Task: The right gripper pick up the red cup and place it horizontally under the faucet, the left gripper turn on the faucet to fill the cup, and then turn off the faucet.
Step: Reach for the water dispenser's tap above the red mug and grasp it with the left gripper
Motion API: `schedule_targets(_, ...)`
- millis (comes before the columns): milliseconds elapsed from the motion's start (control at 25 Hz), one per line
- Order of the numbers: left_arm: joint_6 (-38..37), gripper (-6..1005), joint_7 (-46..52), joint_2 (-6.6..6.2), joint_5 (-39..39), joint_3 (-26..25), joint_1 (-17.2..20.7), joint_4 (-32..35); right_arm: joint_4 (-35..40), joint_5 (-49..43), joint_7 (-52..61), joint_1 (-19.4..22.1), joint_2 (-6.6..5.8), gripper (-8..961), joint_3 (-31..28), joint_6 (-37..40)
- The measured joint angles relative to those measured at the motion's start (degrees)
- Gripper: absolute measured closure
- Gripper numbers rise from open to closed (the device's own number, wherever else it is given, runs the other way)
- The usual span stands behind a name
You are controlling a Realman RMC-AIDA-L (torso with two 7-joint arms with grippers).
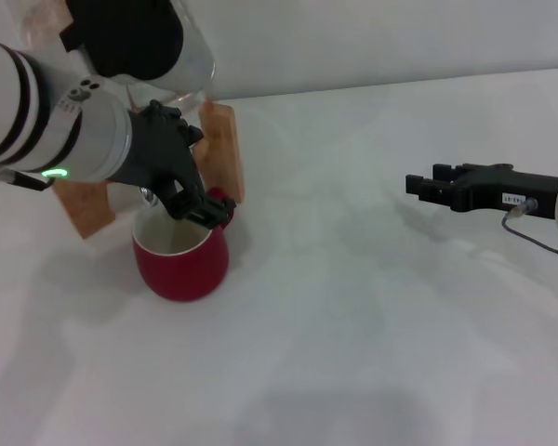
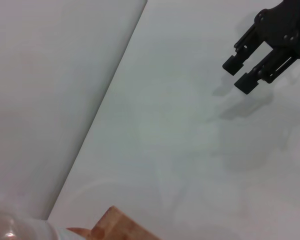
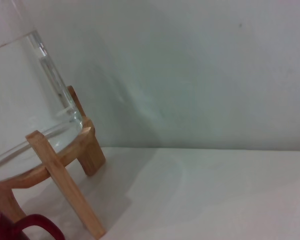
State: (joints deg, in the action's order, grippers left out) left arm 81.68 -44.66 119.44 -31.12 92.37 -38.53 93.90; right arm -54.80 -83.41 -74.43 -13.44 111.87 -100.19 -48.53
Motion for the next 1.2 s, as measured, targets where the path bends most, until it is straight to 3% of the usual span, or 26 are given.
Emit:
schedule_targets(440, 2.3, 113, 0.9, 0.0, 0.1, 1.9, 1.6, 4.0, 0.4, 0.0, 0.0, 0.0, -0.11, 404, -0.8, -0.9)
schedule_targets(1200, -0.7, 113, 1.9, 0.0, 3.0, 2.0, 1.7, 3.6, 1.3, 0.0, -0.2, 0.2, -0.08, 404, -1.3, -1.3)
